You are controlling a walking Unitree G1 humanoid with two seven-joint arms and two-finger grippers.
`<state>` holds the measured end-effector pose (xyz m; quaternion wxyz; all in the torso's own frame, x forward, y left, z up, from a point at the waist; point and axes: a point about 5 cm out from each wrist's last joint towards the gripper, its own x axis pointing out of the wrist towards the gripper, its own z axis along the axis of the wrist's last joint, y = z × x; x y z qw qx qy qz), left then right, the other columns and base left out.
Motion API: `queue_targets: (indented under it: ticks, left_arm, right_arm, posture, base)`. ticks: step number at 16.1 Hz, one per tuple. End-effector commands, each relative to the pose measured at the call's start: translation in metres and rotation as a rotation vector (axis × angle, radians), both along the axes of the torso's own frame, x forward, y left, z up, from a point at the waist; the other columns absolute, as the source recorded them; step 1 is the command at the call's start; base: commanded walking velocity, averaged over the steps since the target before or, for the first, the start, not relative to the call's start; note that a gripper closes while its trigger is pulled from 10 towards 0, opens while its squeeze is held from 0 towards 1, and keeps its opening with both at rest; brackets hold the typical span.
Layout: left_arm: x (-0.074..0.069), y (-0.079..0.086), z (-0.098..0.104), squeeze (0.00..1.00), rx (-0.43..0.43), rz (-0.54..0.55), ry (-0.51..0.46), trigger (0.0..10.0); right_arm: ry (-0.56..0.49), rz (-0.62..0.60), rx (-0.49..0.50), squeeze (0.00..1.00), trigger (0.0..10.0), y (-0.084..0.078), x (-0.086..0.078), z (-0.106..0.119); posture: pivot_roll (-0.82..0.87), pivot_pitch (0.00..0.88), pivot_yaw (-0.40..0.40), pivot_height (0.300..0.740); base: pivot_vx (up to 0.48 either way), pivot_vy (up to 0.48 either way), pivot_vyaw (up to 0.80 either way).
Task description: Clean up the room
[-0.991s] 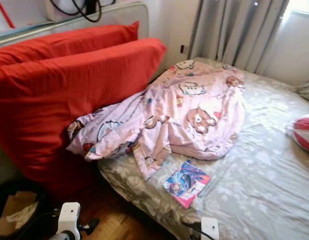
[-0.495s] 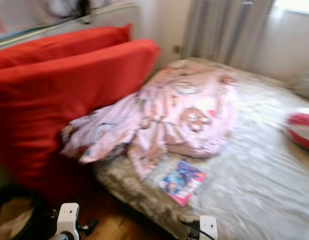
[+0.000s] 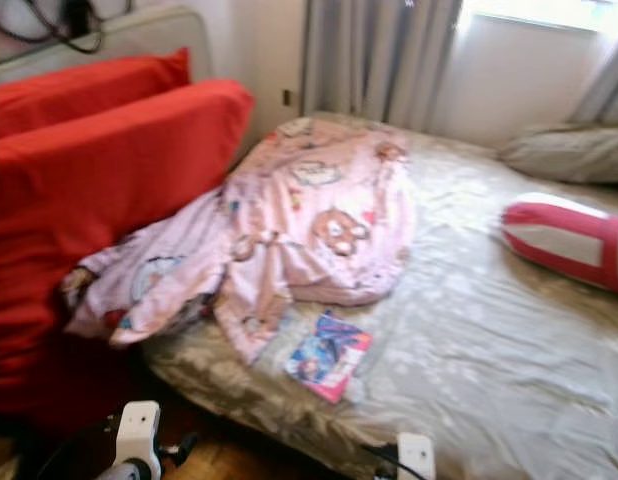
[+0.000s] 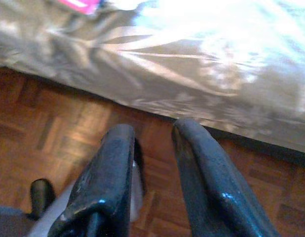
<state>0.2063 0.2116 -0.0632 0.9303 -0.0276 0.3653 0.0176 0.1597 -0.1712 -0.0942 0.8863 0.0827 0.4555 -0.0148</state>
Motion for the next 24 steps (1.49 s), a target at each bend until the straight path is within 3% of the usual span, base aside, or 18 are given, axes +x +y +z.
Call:
queue_targets:
  ticks: [1,3,4,6,8,10,13,15,19,21,24]
  left_arm:
    - [-0.002,0.002,-0.001,0.00,-0.009,0.027,0.000,10.0]
    - [0.004,0.002,0.004,0.00,-0.006,0.044,-0.055,10.0]
    - [0.014,0.005,0.012,0.00,-0.039,0.102,-0.122,10.0]
    - [0.024,0.007,0.021,0.00,-0.042,0.109,-0.188,10.0]
    - [0.032,0.006,0.030,0.00,-0.063,0.095,-0.273,10.0]
    - [0.039,0.014,0.046,0.00,-0.050,0.094,-0.419,10.0]
    - [0.048,0.013,0.071,0.00,-0.037,0.059,-0.594,10.0]
    - [0.053,0.008,0.086,0.00,-0.047,0.059,-0.689,10.0]
    - [0.048,0.005,0.108,0.00,-0.006,0.022,-0.789,10.0]
    - [0.046,0.003,0.115,0.00,-0.009,-0.012,-0.801,10.0]
    - [0.051,0.005,0.119,0.00,-0.009,-0.021,-0.796,10.0]
  right_arm:
    - [0.007,0.002,-0.005,0.00,10.0,-0.002,-0.003,-0.001]
    - [-0.023,-0.003,-0.005,0.00,10.0,-0.002,0.001,0.001]
    - [-0.105,0.044,-0.001,0.00,10.0,0.003,0.016,0.009]
    - [-0.167,0.021,-0.003,0.00,10.0,0.002,0.030,0.017]
    - [-0.242,0.043,-0.091,0.00,10.0,-0.004,0.048,0.028]
    - [-0.424,0.015,-0.056,0.00,10.0,-0.005,0.081,0.053]
    - [-0.655,0.006,-0.055,0.00,10.0,-0.003,0.109,0.086]
    - [-0.776,0.006,-0.066,0.00,10.0,-0.004,0.111,0.100]
    - [-0.893,0.031,-0.067,0.00,10.0,-0.002,0.091,0.111]
    - [-0.901,0.037,-0.066,0.00,10.0,-0.001,0.081,0.113]
    - [-0.885,0.023,-0.076,0.00,10.0,-0.002,0.085,0.112]
  posture:
    - [0.07,0.000,-0.034,0.740]
    - [0.06,0.000,-0.030,0.740]
    - [0.06,0.000,-0.032,0.740]
    - [0.06,0.000,-0.037,0.740]
    - [0.06,0.000,-0.032,0.740]
    - [0.06,0.006,-0.031,0.740]
    - [0.04,0.019,-0.038,0.740]
    - [0.04,0.029,-0.038,0.740]
    - [0.02,0.046,-0.040,0.740]
    - [0.02,0.053,-0.038,0.740]
    - [0.02,0.039,-0.038,0.740]
  base:
    - [0.000,0.000,0.00]
    - [0.000,0.000,0.00]
    - [0.000,0.000,0.00]
    - [0.000,0.000,0.00]
    - [0.000,0.000,0.00]
    - [0.000,0.000,0.00]
    - [0.000,0.000,0.00]
    - [0.000,0.000,0.00]
    - [0.000,0.000,0.00]
    - [0.000,0.000,0.00]
    - [0.000,0.000,0.00]
